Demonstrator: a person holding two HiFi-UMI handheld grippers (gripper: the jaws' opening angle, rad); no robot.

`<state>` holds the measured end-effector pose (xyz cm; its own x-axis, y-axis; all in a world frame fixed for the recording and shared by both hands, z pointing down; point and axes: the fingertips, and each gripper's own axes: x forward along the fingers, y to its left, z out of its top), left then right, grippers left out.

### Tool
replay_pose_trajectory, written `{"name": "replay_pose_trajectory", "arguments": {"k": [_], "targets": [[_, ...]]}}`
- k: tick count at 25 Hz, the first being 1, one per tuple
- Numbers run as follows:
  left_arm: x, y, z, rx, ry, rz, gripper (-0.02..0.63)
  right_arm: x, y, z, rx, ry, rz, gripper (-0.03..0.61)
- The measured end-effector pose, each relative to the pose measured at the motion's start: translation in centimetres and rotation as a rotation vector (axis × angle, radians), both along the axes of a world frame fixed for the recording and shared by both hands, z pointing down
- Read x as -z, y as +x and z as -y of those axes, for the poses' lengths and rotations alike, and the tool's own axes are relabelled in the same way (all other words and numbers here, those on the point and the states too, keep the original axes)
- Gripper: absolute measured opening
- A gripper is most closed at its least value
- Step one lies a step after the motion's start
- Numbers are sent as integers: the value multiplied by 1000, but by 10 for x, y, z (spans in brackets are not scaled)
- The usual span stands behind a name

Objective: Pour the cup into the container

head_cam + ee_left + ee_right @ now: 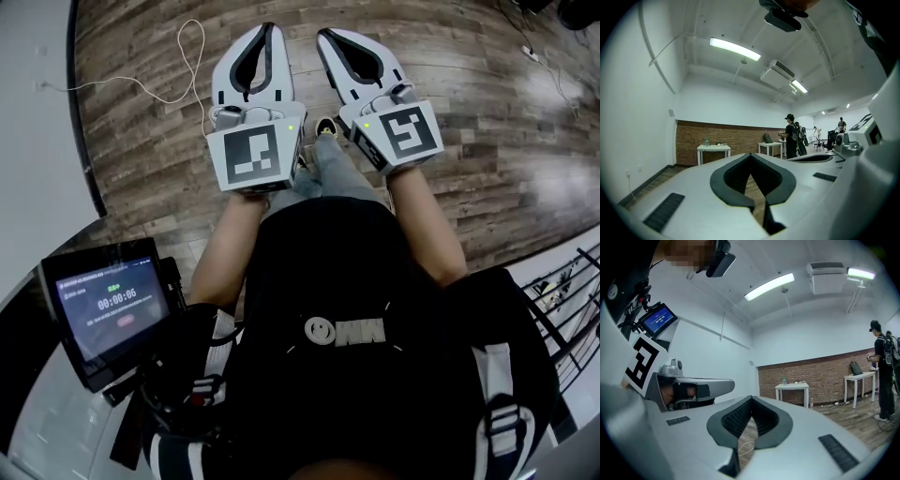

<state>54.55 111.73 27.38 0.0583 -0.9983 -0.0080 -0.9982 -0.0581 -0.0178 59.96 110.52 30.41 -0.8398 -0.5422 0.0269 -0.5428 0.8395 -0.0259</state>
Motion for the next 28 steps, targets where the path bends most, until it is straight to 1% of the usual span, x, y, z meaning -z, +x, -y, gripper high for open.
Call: {"name": "replay_pose_trajectory", "arguments": {"k": [2, 4, 5, 7, 9, 11, 14, 16, 19, 23, 28], "targets": [[3, 0, 3, 0, 13, 9, 2, 5, -2, 2, 3, 20, 9, 5], [6, -4, 21, 4, 23, 10, 1, 10, -7, 21, 10, 36, 27, 5], [5, -6, 38, 8, 20, 6, 0, 8, -9, 38, 14, 23, 30, 5], [2, -10, 87, 21, -12, -4, 2, -1, -14, 86, 24, -30, 31, 5], [-1, -10, 132, 30, -41, -9, 1, -4, -14, 129, 27, -58, 33, 5], [-1, -6, 158, 33, -49, -6, 1, -6, -11, 155, 19, -77, 29, 5], [-6, -8, 182, 37, -64, 3, 1, -10, -16, 180, 27, -97, 31, 5], [-9, -11, 193, 35, -79, 7, 1, -12, -21, 191, 48, -94, 42, 5], [-12, -21, 207, 25, -90, 6, 1, -15, -31, 208, 48, -99, 36, 5], [-15, -42, 224, 6, -91, -1, 0, -18, -50, 228, 13, -105, 10, 5], [-15, -80, 249, -25, -67, 6, 0, -13, -93, 256, 6, -90, -5, 5]]}}
